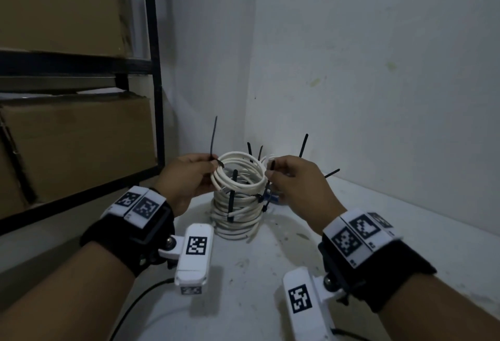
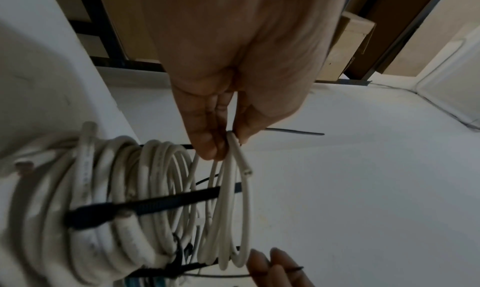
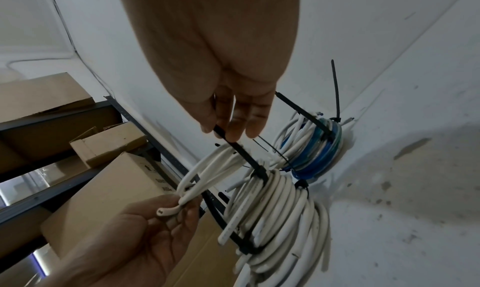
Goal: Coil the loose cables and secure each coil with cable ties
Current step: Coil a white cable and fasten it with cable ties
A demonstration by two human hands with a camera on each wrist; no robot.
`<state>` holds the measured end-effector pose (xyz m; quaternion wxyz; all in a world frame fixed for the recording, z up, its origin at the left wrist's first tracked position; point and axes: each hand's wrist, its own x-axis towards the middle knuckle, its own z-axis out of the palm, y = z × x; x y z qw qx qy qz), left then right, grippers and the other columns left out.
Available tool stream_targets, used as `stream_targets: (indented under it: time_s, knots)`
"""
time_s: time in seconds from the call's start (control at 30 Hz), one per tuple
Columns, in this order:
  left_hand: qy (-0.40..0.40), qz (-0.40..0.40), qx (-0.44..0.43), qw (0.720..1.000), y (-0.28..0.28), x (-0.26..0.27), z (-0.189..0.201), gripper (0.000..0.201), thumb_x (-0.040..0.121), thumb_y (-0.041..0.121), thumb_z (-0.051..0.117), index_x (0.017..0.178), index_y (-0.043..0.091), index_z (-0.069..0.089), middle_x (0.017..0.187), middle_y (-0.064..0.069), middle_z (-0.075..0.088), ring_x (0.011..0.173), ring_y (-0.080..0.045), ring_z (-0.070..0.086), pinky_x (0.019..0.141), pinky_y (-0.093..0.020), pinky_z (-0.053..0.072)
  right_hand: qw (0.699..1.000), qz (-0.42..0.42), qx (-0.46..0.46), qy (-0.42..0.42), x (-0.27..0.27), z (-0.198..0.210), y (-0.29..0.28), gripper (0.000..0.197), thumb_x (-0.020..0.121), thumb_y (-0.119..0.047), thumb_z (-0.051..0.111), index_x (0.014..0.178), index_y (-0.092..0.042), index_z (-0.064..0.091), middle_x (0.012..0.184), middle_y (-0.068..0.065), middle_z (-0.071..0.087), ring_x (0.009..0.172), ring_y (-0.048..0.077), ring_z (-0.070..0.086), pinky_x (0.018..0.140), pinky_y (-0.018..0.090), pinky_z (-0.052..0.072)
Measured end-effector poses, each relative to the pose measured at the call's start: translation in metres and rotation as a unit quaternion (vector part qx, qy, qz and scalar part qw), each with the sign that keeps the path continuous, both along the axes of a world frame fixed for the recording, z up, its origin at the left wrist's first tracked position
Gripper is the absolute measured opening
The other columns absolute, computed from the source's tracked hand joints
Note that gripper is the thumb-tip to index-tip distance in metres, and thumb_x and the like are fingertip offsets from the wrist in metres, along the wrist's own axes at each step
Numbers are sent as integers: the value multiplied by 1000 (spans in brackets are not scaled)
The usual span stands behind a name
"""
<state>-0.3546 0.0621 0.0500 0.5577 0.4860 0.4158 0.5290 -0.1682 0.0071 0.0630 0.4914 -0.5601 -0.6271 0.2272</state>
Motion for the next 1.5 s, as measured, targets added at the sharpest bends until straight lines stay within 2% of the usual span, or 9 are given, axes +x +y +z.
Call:
stream_targets:
  time_s: [0.23, 0.5, 0.63, 0.77, 0.93, 1.07, 1.2, 1.3, 1.5]
  knots:
    - [17, 22, -14, 1000, 1, 7, -16, 13, 93, 1, 53, 100, 1, 63, 78, -11, 66, 54, -12, 63, 54, -23, 55, 1000, -11, 9, 2, 1, -3, -2, 13, 88, -10, 60, 76, -11, 65, 70, 12, 67, 74, 35, 66, 76, 53, 54]
    - [86, 72, 12, 994, -1, 11, -18, 9, 91, 4, 59, 96, 3, 66, 73, -10, 65, 51, -11, 62, 47, -20, 53, 1000, -8, 3, 24, 4, -7, -4, 11, 89, -14, 60, 96, -9, 66, 80, 5, 67, 81, 27, 68, 83, 49, 54]
    - [70, 61, -17, 996, 0, 12, -15, 10, 92, 4, 57, 92, 0, 66, 77, -13, 66, 62, -20, 60, 50, -20, 54, 1000, -6, -13, 18, 11, -4, -15, 18, 91, -13, 59, 99, 2, 63, 90, 19, 68, 76, 23, 68, 75, 41, 56]
    - [57, 53, -22, 997, 1, 14, -9, 17, 93, 3, 54, 82, 4, 65, 77, -13, 65, 59, -17, 62, 52, -21, 56, 1000, -12, -16, -22, 13, -3, -20, 16, 89, -15, 60, 96, -1, 65, 92, 16, 69, 85, 29, 66, 82, 48, 53]
    - [15, 42, -46, 998, 1, 15, -2, 14, 93, 1, 52, 85, 0, 63, 73, -12, 66, 48, -10, 63, 52, -21, 56, 979, 41, -158, -126, 6, -1, -32, 22, 91, -13, 51, 90, 2, 67, 79, 15, 69, 52, 18, 58, 47, 26, 52]
    - [-28, 25, -66, 997, 1, 14, 5, 14, 93, 0, 50, 86, -1, 62, 69, -9, 69, 51, -10, 66, 47, -18, 52, 957, 136, -237, -97, -27, -17, -37, 34, 93, -10, 48, 126, -17, 50, 82, 7, 64, 50, 13, 55, 42, 23, 46]
    - [-27, 16, -72, 997, 2, 12, 6, 12, 93, 0, 51, 88, 0, 63, 84, -13, 68, 65, -15, 67, 54, -20, 56, 959, 163, -229, -24, -45, -18, -26, 17, 94, -13, 47, 110, -16, 49, 76, 8, 60, 52, 17, 55, 46, 27, 46]
    - [-40, 14, -78, 996, 5, 11, 5, 12, 93, 1, 51, 88, -1, 62, 76, -10, 68, 60, -13, 66, 52, -19, 56, 956, 173, -233, 31, -47, -17, -23, 22, 92, -8, 50, 113, -16, 53, 69, 5, 57, 50, 14, 54, 42, 23, 44]
    - [-43, 14, -69, 997, 7, 15, 3, 13, 94, 0, 49, 89, -2, 61, 69, -8, 68, 50, -9, 65, 48, -19, 53, 968, 145, -203, -22, -42, -23, -24, 31, 91, -12, 55, 121, -18, 56, 76, -1, 59, 52, 12, 56, 39, 22, 43]
